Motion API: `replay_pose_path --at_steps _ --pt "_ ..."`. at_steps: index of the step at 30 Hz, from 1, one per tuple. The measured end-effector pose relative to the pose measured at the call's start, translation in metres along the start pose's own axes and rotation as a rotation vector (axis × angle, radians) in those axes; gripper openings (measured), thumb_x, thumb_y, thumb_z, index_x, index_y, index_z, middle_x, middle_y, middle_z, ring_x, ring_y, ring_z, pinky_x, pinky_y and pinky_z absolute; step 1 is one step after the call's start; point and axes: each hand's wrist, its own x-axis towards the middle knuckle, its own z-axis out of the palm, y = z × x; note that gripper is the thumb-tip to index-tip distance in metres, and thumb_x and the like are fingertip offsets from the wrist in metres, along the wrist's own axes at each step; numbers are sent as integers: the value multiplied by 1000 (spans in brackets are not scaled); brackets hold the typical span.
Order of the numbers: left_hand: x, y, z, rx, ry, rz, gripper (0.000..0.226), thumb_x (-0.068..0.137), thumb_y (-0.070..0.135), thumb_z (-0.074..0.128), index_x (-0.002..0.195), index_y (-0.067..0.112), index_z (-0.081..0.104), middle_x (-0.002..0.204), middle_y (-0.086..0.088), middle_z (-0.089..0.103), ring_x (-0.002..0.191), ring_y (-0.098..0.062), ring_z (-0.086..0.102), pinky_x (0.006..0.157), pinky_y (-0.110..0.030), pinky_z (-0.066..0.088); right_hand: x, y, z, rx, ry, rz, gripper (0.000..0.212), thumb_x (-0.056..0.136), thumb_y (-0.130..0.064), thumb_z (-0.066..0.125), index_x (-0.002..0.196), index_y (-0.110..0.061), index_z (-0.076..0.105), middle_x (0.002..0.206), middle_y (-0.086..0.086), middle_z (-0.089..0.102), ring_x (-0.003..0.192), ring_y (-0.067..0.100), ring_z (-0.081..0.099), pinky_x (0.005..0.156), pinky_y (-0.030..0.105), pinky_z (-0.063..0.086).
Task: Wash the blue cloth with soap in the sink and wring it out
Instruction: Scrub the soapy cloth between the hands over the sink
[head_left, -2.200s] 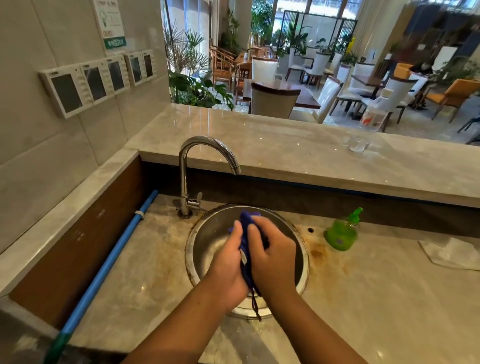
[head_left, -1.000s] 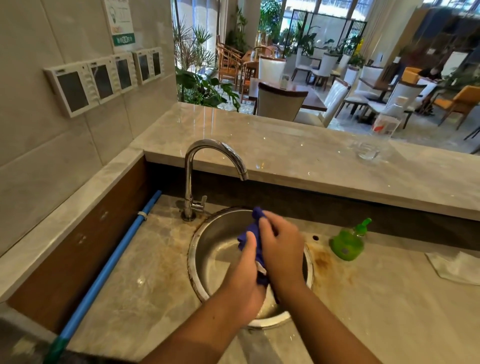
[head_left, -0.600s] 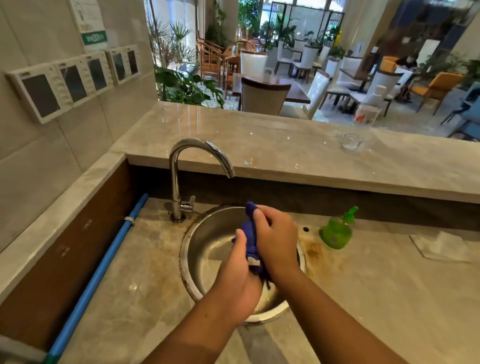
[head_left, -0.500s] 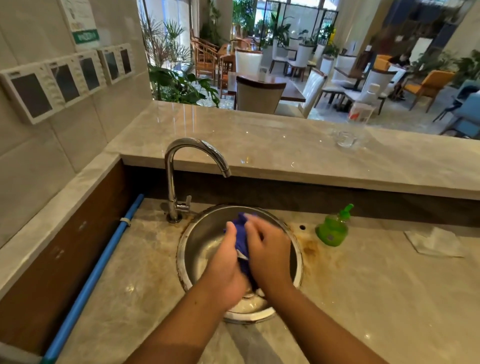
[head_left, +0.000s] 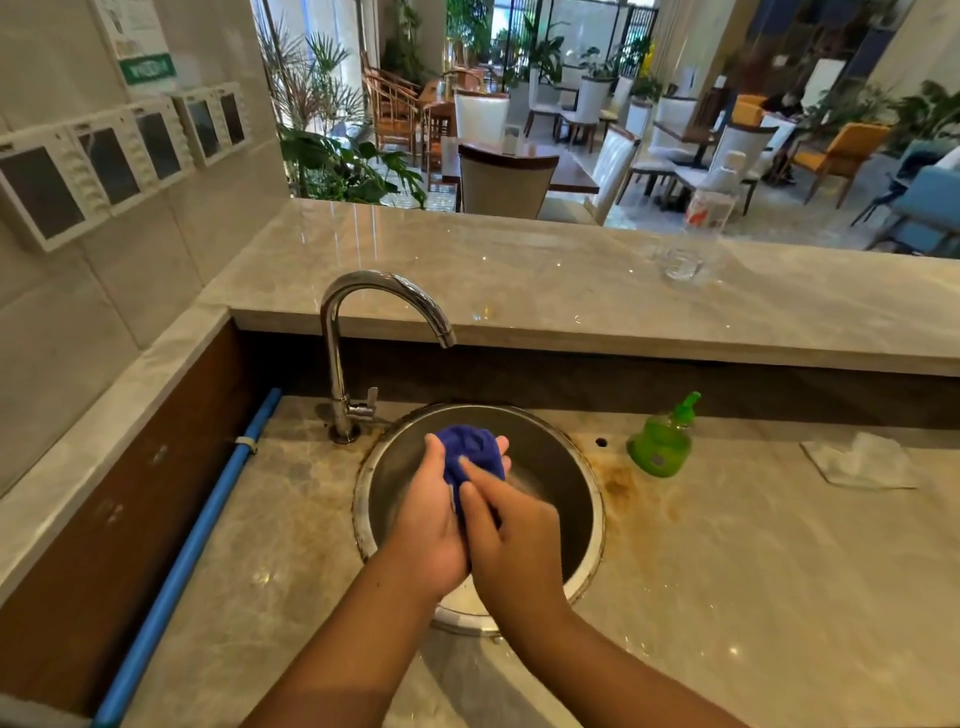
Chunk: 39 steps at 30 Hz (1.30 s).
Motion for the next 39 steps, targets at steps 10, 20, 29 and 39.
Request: replay_pose_path --at_steps 10,20,29,39 --pt "-8 20 -15 93 -71 79 56 103 48 37 135 6 55 130 -24 66 121 -40 63 101 -53 47 89 16 -32 182 -167 282 26 101 -24 52 90 -21 75 82 1 72 76 14 68 71 35 59" --pt "8 18 -15 438 274 355 36 99 48 53 112 18 66 109 -11 76 98 -32 74 88 -55 59 52 -5 -52 462 23 191 25 104 -20 47 105 -26 71 97 -7 73 92 13 69 75 32 60" --pt "6 21 -23 627 162 487 23 103 28 53 117 17 66 115 -11 74 103 -27 72 85 -44 60 48 17 -52 511 103 395 25 104 -22 48 96 -28 71 92 -9 72 91 14 70 74 35 60" --pt "3 5 -5 810 244 677 19 103 38 48 98 30 64 99 -7 71 92 -24 70 83 -47 60 28 21 -30 1153 -279 1342 37 93 -36 64 115 -6 69 109 22 74 101 42 70 86 50 57"
